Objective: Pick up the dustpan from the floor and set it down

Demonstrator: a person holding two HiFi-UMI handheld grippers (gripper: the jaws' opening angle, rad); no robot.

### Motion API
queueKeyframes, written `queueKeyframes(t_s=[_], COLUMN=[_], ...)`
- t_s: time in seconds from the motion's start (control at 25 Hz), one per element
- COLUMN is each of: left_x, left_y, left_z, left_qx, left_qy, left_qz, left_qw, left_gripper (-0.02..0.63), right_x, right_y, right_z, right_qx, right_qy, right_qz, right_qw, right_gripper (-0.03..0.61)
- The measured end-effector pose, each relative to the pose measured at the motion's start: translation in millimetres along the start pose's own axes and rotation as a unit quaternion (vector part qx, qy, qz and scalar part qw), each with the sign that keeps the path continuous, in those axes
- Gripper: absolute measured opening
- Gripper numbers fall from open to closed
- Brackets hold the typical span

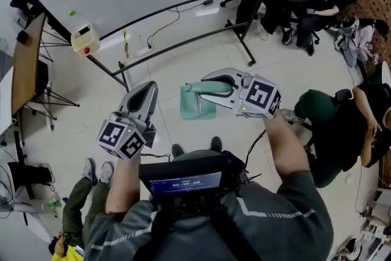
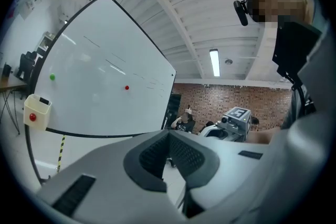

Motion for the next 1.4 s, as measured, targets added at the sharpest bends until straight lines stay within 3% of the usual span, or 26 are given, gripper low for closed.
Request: queueKeyframes(t_s=[0.44, 0.76, 1.16, 1.4], left_x=[-2, -1, -6, 4], left_y=[9, 18, 24, 49], left_z=[7, 1, 1, 0], left_qx=[-0.016, 0.029, 0.016, 0.013], left_qy=[0.020, 0.004, 0.004, 0.007], left_qz=[0.014, -0.011, -0.007, 0.005], left_qw=[0.9996, 0.9995, 0.9998, 0.9999], left_gripper=[0.031, 0.032, 0.034, 0.034], right_x=[0, 7, -2, -29], right_y=[-13, -11, -17, -30], right_z=[2, -7, -5, -8], right_qx=[-0.004, -0.004, -0.002, -0.003], right_qy=[-0.008, -0.011, -0.012, -0.011], right_qz=[0.003, 0.002, 0.001, 0.010], right_qw=[1.000, 1.000, 1.000, 1.000], right_gripper=[0.166, 0.166, 0.166, 0.164])
Point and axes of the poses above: the fingertips, and each gripper's own axes: x backward along the fingers, y to its left, z out of its underside, the point moved 5 cm from there along x, backward along the fingers, and after that the axes turned 3 degrees about -y, right-handed, at the moved point
